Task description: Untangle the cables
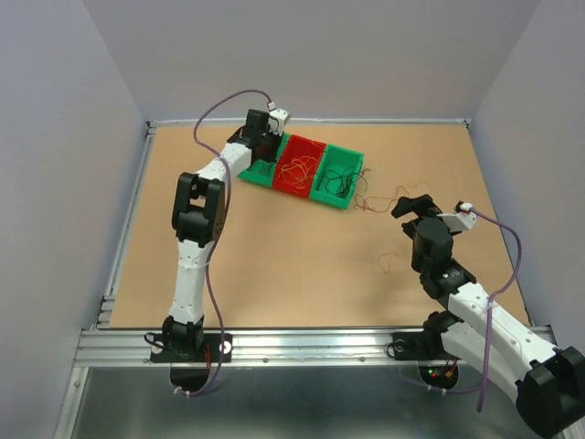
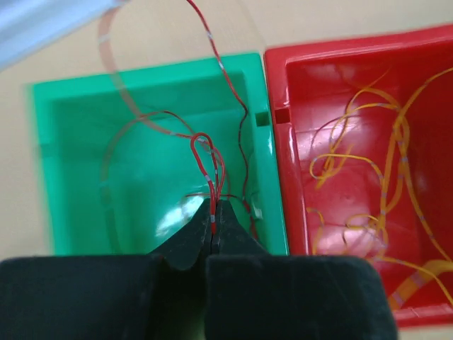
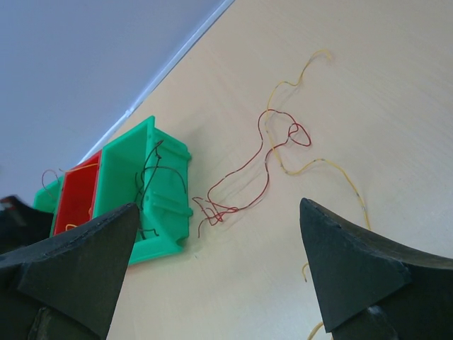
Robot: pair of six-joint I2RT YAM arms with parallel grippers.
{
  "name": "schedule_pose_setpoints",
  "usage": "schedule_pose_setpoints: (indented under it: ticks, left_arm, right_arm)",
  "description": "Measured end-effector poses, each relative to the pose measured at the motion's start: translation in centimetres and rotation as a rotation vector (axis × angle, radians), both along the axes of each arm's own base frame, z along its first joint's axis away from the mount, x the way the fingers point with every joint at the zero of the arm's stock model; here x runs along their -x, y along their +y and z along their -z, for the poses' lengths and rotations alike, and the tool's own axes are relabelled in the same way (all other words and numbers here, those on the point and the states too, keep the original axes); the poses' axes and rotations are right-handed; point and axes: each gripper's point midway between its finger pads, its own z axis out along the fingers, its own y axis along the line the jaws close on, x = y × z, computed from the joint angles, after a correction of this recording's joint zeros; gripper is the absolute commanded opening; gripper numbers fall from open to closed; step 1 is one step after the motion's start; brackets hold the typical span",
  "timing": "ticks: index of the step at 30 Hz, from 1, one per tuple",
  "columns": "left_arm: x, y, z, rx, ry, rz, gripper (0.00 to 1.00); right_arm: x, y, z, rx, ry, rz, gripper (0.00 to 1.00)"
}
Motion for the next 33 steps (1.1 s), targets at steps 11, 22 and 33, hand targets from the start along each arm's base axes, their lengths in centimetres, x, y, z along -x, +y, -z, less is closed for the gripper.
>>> schedule_pose_setpoints:
  ticks: [11,22,33]
  left_arm:
    - [0.8,-0.8,7.3,-0.022,0.203,0.076,0.3]
    - [6.7,1.7,3.3,-0.093,0.194,0.061,0.74]
    - [8.5,3.1,-3.8,-0.078,0.002,0.037,0.8]
  right_arm:
    - [-0.5,0.9,0.7,0.014,0.022,-0.044,1.0]
    - [-1.1,1.5,2.1,0.047,0.076,-0.069,1.0]
    - [-2.0,1.7,3.6,0.079,0.138,-0.065,1.0]
